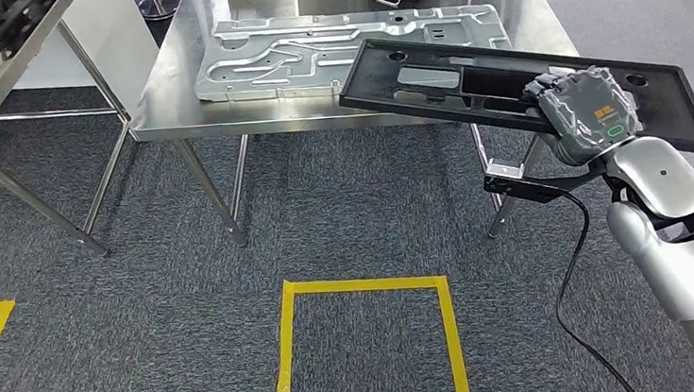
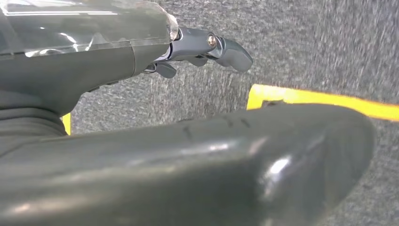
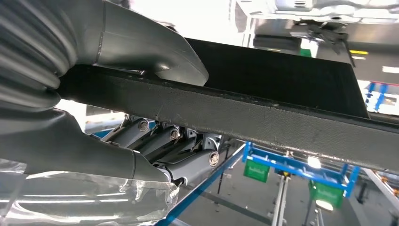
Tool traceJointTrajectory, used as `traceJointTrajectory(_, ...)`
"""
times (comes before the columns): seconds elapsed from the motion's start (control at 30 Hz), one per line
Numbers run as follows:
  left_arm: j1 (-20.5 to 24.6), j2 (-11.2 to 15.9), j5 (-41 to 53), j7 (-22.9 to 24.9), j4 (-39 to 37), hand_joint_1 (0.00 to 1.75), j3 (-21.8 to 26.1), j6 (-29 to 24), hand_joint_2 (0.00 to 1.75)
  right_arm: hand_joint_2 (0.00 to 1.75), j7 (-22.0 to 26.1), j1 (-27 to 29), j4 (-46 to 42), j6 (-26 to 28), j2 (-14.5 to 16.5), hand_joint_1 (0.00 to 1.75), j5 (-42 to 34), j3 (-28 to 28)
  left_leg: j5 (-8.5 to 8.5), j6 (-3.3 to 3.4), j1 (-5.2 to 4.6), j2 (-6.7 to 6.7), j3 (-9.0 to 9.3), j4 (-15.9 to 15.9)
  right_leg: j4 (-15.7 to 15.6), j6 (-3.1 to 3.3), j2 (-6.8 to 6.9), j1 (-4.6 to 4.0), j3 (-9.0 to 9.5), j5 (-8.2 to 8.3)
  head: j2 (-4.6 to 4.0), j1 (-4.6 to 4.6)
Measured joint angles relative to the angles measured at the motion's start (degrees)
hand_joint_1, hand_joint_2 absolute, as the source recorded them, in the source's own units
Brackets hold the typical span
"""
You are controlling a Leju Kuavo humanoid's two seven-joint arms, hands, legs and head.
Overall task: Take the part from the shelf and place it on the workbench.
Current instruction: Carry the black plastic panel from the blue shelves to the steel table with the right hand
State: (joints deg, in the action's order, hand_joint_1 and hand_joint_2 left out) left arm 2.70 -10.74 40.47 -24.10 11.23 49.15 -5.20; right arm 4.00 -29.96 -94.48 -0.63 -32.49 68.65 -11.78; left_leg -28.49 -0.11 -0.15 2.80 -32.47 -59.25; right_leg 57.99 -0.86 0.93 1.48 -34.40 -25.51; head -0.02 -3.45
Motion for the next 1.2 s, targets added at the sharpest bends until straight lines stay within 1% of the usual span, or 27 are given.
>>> traceJointTrajectory(0.03, 0.00, 0.03, 0.33, 0.03, 0.00, 0.00, -0.02, 0.21, 0.00, 1.75, 0.17, -0.83, 0.74, 0.50, 0.65, 1.75, -0.26, -0.95, -1.42, -0.27, 0.11, -0.70, -1.21, -2.55, -0.08, 0.35, -0.11, 0.06, 0.05, 0.02, 0.00, 0.00)
traceJointTrajectory(0.1, -0.04, 0.09, 1.06, -0.08, 0.00, 0.00, -0.11, 0.64, 0.00, 1.75, 0.44, -2.75, 2.89, 1.47, 2.71, 1.75, -0.80, -3.40, -4.83, -0.62, 0.26, -1.88, -5.20, -10.48, -0.07, 0.82, -0.49, -0.11, 0.07, -0.06, 0.00, 0.00)
traceJointTrajectory(0.13, -0.06, 0.14, 1.36, -0.19, 0.00, 0.00, -0.16, 0.85, 0.00, 1.75, 0.53, -3.75, 4.28, 1.86, 4.19, 1.75, -0.90, -4.96, -5.81, -0.67, 0.28, -2.06, -7.14, -13.95, -0.04, 0.94, -0.81, -0.25, 0.09, -0.10, 0.00, 0.00)
traceJointTrajectory(0.17, -0.07, 0.20, 1.60, -0.33, 0.00, 0.00, -0.21, 1.05, 0.00, 1.75, 0.52, -4.75, 5.82, 2.18, 5.91, 1.75, -0.85, -6.73, -5.71, -0.62, 0.28, -2.14, -8.29, -15.61, -0.01, 1.02, -1.20, -0.38, 0.14, -0.15, 0.00, 0.00)
traceJointTrajectory(0.2, -0.04, 0.29, 1.80, -0.48, 0.00, 0.00, -0.24, 1.22, 0.00, 1.75, 0.42, -5.76, 7.43, 2.38, 7.77, 1.75, -0.76, -8.63, -4.47, -0.47, 0.26, -2.18, -8.35, -14.96, 0.03, 1.09, -1.59, -0.52, 0.23, -0.19, 0.00, 0.00)
traceJointTrajectory(0.23, 0.05, 0.40, 1.94, -0.61, 0.00, 0.00, -0.26, 1.34, 0.00, 1.75, 0.26, -6.81, 9.03, 2.48, 9.78, 1.75, -0.67, -10.63, -2.28, -0.16, 0.21, -2.22, -7.32, -11.99, 0.05, 1.15, -1.96, -0.66, 0.36, -0.25, 0.00, 0.00)
traceJointTrajectory(0.27, 0.16, 0.55, 2.05, -0.70, 0.00, 0.00, -0.28, 1.41, 0.00, 1.75, 0.05, -7.83, 10.47, 2.57, 11.72, 1.75, -0.63, -12.45, 0.19, 0.30, 0.08, -2.28, -5.64, -7.67, 0.06, 1.19, -2.27, -0.76, 0.48, -0.31, 0.00, 0.00)
traceJointTrajectory(0.33, 0.44, 0.94, 2.24, -0.77, 0.00, 0.00, -0.30, 1.38, 0.00, 1.75, -0.39, -9.78, 13.11, 2.92, 15.34, 1.75, -0.69, -15.47, 3.21, 1.08, -0.25, -2.39, -2.81, -0.74, 0.10, 0.99, -2.59, -1.01, 0.51, -0.43, 0.00, -0.01)
traceJointTrajectory(0.37, 0.54, 1.08, 2.28, -0.77, 0.00, 0.00, -0.31, 1.34, 0.00, 1.75, -0.65, -10.52, 14.21, 3.07, 16.82, 1.75, -0.70, -16.58, 3.57, 1.29, -0.38, -2.44, -2.27, 0.68, 0.09, 0.77, -2.62, -1.01, 0.46, -0.49, 0.00, -0.01)
traceJointTrajectory(0.43, 0.61, 1.15, 2.36, -0.77, 0.00, 0.00, -0.32, 1.26, 0.00, 1.75, -1.06, -11.51, 15.98, 3.20, 19.21, 1.75, -0.59, -18.33, 3.65, 1.49, -0.34, -2.48, -2.10, 1.22, -0.07, 0.15, -2.54, -1.06, 0.50, -0.56, 0.00, -0.01)
traceJointTrajectory(0.5, 0.58, 1.16, 2.38, -0.81, 0.00, 0.00, -0.32, 1.25, 0.00, 1.75, -1.33, -12.29, 17.23, 3.21, 20.91, 1.75, -0.29, -19.48, 3.99, 1.95, -0.05, -2.50, -1.81, 1.90, 0.99, -0.39, -2.10, -1.12, 0.09, -1.53, 0.00, -0.01)
traceJointTrajectory(0.53, 0.58, 1.16, 2.42, -0.86, 0.00, 0.00, -0.33, 1.25, 0.00, 1.75, -1.48, -12.81, 17.85, 3.20, 21.56, 1.75, -0.11, -19.89, 4.15, 2.19, 0.13, -2.48, -1.68, 2.23, 2.97, -0.61, -1.85, -1.15, -0.82, -2.77, 0.00, -0.01)
traceJointTrajectory(0.6, 0.59, 1.16, 2.59, -0.91, 0.00, 0.00, -0.33, 1.28, 0.00, 1.75, -1.73, -13.77, 19.15, 3.16, 22.46, 1.75, 0.22, -20.39, 4.15, 2.41, 0.19, -2.46, -1.64, 2.32, 10.32, -0.91, -1.52, -0.97, -4.44, -6.37, 0.00, 0.00)
traceJointTrajectory(0.63, 0.58, 1.16, 2.67, -0.89, 0.00, 0.00, -0.34, 1.30, 0.00, 1.75, -1.77, -14.05, 19.78, 3.11, 22.79, 1.75, 0.36, -20.50, 4.08, 2.44, 0.18, -2.47, -1.62, 2.27, 13.95, -1.04, -1.48, -0.89, -6.35, -7.60, 0.00, 0.00)
traceJointTrajectory(0.67, 0.56, 1.16, 2.72, -0.84, 0.00, 0.00, -0.33, 1.32, 0.00, 1.75, -1.77, -14.23, 20.36, 3.04, 23.09, 1.75, 0.47, -20.56, 3.97, 2.44, 0.18, -2.48, -1.58, 2.21, 16.21, -1.14, -1.44, -0.82, -7.67, -7.90, 0.00, 0.00)
traceJointTrajectory(0.7, 0.53, 1.16, 2.74, -0.80, 0.00, 0.00, -0.33, 1.33, 0.00, 1.75, -1.76, -14.41, 20.87, 2.97, 23.36, 1.75, 0.57, -20.57, 3.82, 2.39, 0.19, -2.50, -1.49, 2.11, 16.05, -1.17, -1.37, -0.76, -7.86, -6.91, 0.00, 0.00)
traceJointTrajectory(0.73, 0.49, 1.15, 2.75, -0.75, 0.00, 0.00, -0.33, 1.33, 0.00, 1.75, -1.74, -14.67, 21.30, 2.93, 23.61, 1.75, 0.65, -20.57, 3.63, 2.28, 0.19, -2.52, -1.37, 1.98, 13.67, -1.12, -1.28, -0.73, -6.96, -4.93, 0.00, 0.00)
traceJointTrajectory(0.77, 0.46, 1.14, 2.75, -0.74, 0.00, 0.00, -0.33, 1.33, 0.00, 1.75, -1.74, -15.03, 21.65, 2.90, 23.83, 1.75, 0.73, -20.57, 3.38, 2.14, 0.19, -2.53, -1.25, 1.80, 9.65, -0.97, -1.11, -0.73, -5.25, -2.45, 0.00, 0.00)
traceJointTrajectory(0.8, 0.43, 1.11, 2.76, -0.72, -0.01, 0.00, -0.34, 1.33, 0.00, 1.75, -1.73, -15.47, 21.98, 2.90, 24.01, 1.75, 0.79, -20.57, 3.11, 1.92, 0.07, -2.53, -1.22, 1.56, 5.73, -0.75, -0.92, -0.84, -3.47, -0.61, 0.00, 0.00)
traceJointTrajectory(0.83, 0.42, 1.09, 2.76, -0.71, -0.01, 0.00, -0.34, 1.33, 0.00, 1.75, -1.71, -15.88, 22.23, 2.88, 24.22, 1.75, 0.87, -20.56, 2.90, 1.71, -0.02, -2.52, -1.29, 1.35, 2.72, -0.50, -0.80, -0.97, -2.18, 0.48, 0.00, -0.01)
traceJointTrajectory(0.87, 0.44, 1.08, 2.76, -0.70, -0.01, 0.00, -0.34, 1.33, 0.00, 1.75, -1.67, -16.17, 22.47, 2.85, 24.42, 1.75, 0.95, -20.56, 2.78, 1.47, -0.11, -2.50, -1.41, 1.20, 1.01, -0.29, -0.72, -1.13, -1.52, 0.83, 0.00, -0.01)
traceJointTrajectory(0.93, 0.48, 1.08, 2.75, -0.70, -0.01, 0.00, -0.34, 1.33, 0.00, 1.75, -1.55, -16.48, 22.88, 2.71, 24.73, 1.75, 1.11, -20.52, 2.71, 1.00, -0.17, -2.46, -1.50, 1.19, 0.40, 0.16, -0.82, -1.23, -1.41, 0.52, 0.00, -0.01)
traceJointTrajectory(1.0, 0.43, 1.11, 2.74, -0.76, 0.00, 0.00, -0.34, 1.33, 0.00, 1.75, -1.32, -16.83, 23.28, 2.32, 24.88, 1.75, 1.05, -20.40, 1.89, 0.37, -0.16, -2.49, -1.77, 0.31, 0.08, 0.80, -0.84, -0.93, -1.12, 0.53, 0.00, -0.01)
traceJointTrajectory(1.07, 0.33, 1.14, 2.73, -0.86, 0.00, 0.00, -0.34, 1.37, 0.00, 1.75, -1.00, -17.54, 23.65, 1.65, 25.03, 1.75, 0.70, -20.14, -0.97, -0.28, 0.02, -2.54, -4.07, -4.88, -0.22, 1.37, -0.85, -0.67, -0.75, 0.53, 0.00, -0.02)
traceJointTrajectory(1.13, 0.28, 1.14, 2.77, -0.93, 0.00, 0.00, -0.34, 1.42, 0.00, 1.75, -0.73, -17.99, 24.03, 0.99, 25.09, 1.75, 0.38, -19.73, -4.23, -0.73, 0.28, -2.54, -8.04, -12.93, -0.21, 1.63, -0.93, -0.71, -0.56, 0.38, 0.00, -0.02)
traceJointTrajectory(1.17, 0.25, 1.14, 2.79, -0.95, 0.00, 0.00, -0.34, 1.44, 0.00, 1.75, -0.63, -18.03, 24.24, 0.78, 25.08, 1.75, 0.31, -19.52, -4.71, -0.84, 0.38, -2.54, -9.48, -15.47, -0.18, 1.65, -0.98, -0.73, -0.45, 0.29, 0.00, -0.02)
traceJointTrajectory(1.2, 0.21, 1.14, 2.82, -0.95, 0.00, 0.00, -0.34, 1.48, 0.00, 1.75, -0.55, -18.02, 24.44, 0.66, 25.08, 1.75, 0.28, -19.32, -4.03, -0.89, 0.47, -2.53, -9.95, -15.89, -0.16, 1.61, -1.07, -0.73, -0.30, 0.18, 0.00, -0.02)
